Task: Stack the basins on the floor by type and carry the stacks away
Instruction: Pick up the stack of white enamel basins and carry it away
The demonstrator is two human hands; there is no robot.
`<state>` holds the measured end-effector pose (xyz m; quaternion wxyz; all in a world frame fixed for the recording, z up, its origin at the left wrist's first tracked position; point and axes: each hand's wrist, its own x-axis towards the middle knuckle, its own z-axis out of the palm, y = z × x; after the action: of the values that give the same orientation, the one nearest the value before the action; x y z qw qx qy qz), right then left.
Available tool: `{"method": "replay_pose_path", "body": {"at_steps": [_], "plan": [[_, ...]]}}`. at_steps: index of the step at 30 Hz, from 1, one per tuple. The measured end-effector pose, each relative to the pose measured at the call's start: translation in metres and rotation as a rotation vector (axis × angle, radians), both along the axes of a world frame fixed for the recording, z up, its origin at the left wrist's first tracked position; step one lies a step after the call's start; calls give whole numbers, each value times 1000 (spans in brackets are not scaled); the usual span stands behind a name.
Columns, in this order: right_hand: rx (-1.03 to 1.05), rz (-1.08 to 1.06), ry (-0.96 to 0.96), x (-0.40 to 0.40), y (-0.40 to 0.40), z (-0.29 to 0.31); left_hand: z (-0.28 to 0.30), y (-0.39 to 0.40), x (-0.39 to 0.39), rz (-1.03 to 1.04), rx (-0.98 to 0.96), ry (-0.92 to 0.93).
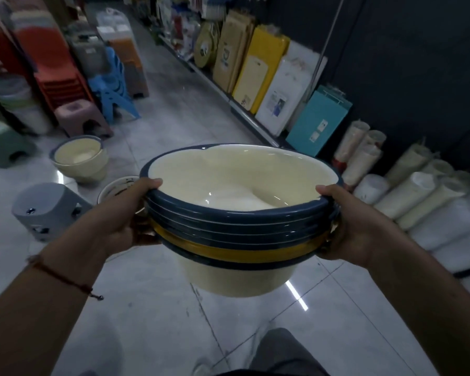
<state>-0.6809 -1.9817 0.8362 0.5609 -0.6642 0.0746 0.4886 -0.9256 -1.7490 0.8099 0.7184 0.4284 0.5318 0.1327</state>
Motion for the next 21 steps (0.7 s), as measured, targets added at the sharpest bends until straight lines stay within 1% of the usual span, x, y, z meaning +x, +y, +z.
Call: {"method": "replay_pose_path", "body": {"at_steps": [6,9,15,21], "plan": [[25,53,41,53,43,-16,-5,62,53,-30,11,21],[32,51,73,92,65,-26,-9,92,93,-8,-22,37],[12,56,117,196,117,-31,-19,144,192,30,-78,7],[-15,92,80,295,171,-18,-27,176,272,114,-64,-50]]}}
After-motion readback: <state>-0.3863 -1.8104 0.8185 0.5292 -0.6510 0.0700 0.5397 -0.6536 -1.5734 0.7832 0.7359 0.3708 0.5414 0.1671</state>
